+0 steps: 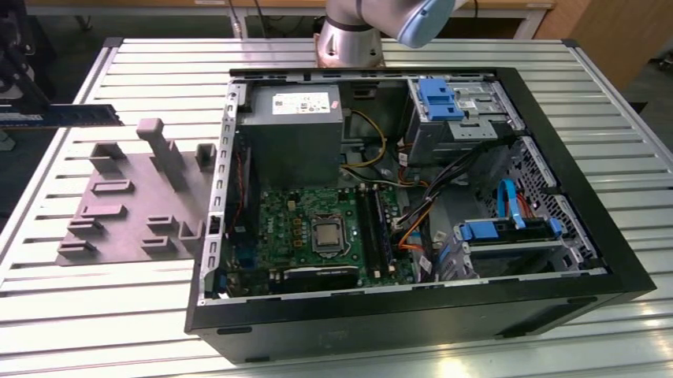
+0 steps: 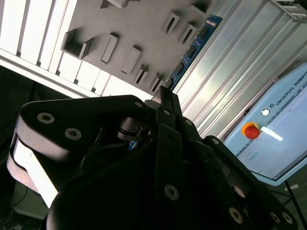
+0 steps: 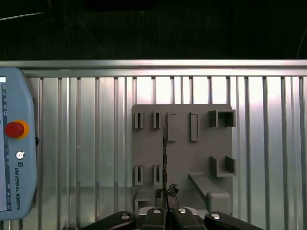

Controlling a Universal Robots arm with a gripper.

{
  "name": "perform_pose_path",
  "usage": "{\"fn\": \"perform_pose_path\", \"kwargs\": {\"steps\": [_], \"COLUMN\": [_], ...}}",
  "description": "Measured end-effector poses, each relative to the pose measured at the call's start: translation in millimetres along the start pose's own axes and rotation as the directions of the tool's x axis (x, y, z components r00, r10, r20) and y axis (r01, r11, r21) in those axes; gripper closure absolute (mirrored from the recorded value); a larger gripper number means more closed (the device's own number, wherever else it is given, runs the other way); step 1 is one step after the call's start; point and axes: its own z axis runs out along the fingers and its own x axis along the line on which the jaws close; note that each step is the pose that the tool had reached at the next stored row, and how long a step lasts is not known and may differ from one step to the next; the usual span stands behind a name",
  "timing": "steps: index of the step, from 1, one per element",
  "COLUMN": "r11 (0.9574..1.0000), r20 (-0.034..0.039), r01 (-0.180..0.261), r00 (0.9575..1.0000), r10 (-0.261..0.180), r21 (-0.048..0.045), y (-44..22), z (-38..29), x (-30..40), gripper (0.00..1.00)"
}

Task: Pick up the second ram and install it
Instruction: 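Pick up the second ram and move it above second insertion slot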

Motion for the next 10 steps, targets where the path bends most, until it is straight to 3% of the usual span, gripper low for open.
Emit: {"fn": "perform_pose_path", "kwargs": {"steps": [10], "r11": [1.0000], "r20": [0.0000], "r01": [0.000], "r00": [1.0000], "r10": [0.000], "r21": [0.0000], "y": [-9.8], "z": [-0.2], "x": [-0.2], "gripper": [0.89]}}
